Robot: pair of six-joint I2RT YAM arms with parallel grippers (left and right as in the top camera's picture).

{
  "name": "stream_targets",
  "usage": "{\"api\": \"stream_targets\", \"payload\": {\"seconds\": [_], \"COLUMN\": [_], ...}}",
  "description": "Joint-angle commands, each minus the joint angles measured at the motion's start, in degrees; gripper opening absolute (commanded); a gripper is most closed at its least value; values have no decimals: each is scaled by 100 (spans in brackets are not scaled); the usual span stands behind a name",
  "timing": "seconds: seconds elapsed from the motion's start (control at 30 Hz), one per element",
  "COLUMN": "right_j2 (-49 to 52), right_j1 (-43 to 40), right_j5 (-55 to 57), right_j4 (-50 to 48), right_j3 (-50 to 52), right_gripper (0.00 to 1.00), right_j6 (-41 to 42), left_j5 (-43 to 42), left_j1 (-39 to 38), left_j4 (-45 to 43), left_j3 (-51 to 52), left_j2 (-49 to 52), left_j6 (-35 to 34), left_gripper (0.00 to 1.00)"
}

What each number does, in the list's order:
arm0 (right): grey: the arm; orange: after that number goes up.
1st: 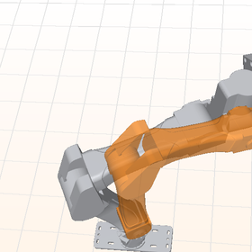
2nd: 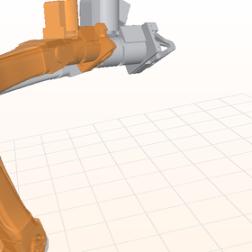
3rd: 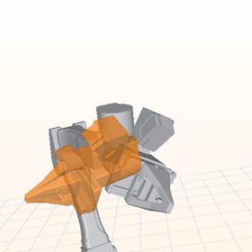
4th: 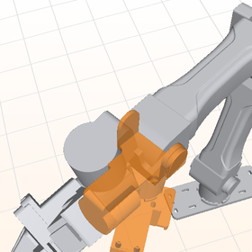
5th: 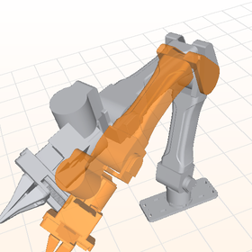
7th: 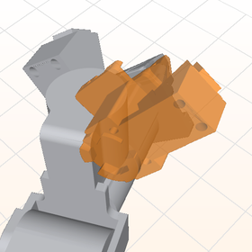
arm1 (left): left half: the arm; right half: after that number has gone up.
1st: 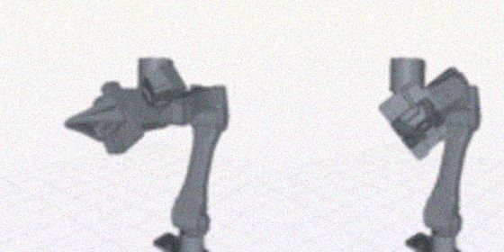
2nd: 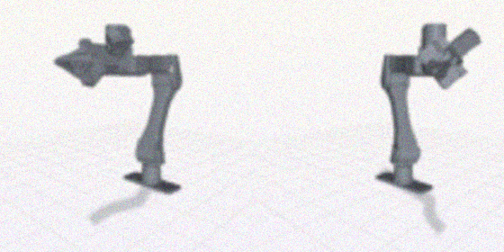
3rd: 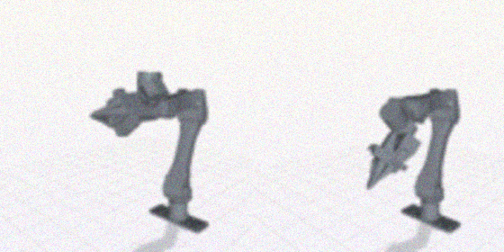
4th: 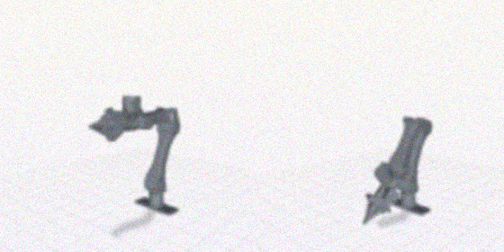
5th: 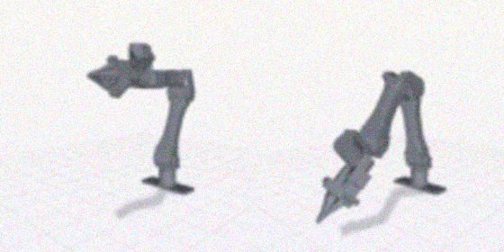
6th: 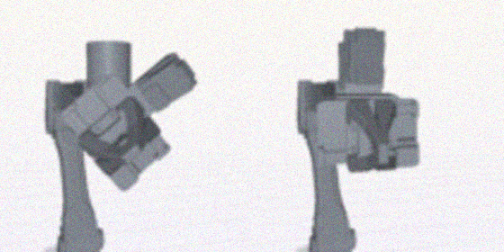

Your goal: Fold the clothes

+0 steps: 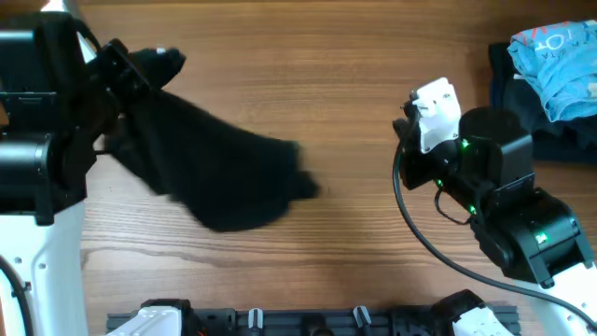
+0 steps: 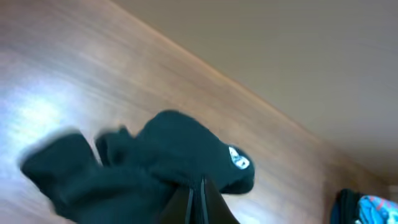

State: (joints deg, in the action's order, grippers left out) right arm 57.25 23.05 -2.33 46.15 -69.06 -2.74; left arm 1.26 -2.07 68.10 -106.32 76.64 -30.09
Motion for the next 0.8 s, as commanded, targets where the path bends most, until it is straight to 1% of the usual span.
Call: {"api": "stream_targets", "payload": {"seconds": [0.0,0.07,0.17,0.23,0.4,0.47,0.53,0.6,0.67,0.7,0.73,0.77], "right_j2": [-4,107,411,557,732,789,901,1082,1344,1478,1676,1838], "right_j1": [-24,-24,-24,-24,-24,-24,-9,-2,-2,-2,-2,-2], "right_j5": [-1067,-1434,-1471,-1585,-2135,-2365,-2518,-2564,-3069,-3287,-3484,-3545], "right_j4": [111,125,125,107,-79,-223,-378,-538,-678,-721,-767,-800], "right_j3": [-122,-122,-122,-122,-122,-109,-96,-96,-96,-96,-96,-96], "right_gripper": [4,4,4,4,4,5,8,11,18,23,31,37], "right_j6": [315,315,407,466,468,461,417,350,-179,-415,-667,-791], "left_j5": [72,74,74,74,0,-151,-437,-990,-1421,-1561,-1738,-1871], "left_j1": [-122,-249,-417,-459,-459,-459,-459,-459,-459,-459,-459,-459], "left_j4": [-83,-313,-844,-1259,-2509,-2962,-3296,-3589,-3665,-3663,-3659,-3659], "left_j3": [-57,-57,-57,-57,-57,-57,-57,-57,-57,-57,-57,-57], "left_j2": [-286,-361,-400,-393,-389,-389,-389,-389,-389,-389,-389,-389], "left_j6": [138,138,83,-229,-1303,-1799,-2026,-2028,-2011,-2000,-1965,-1965], "left_gripper": [4,4,4,4,4,4,4,4,4,4,4,4]}}
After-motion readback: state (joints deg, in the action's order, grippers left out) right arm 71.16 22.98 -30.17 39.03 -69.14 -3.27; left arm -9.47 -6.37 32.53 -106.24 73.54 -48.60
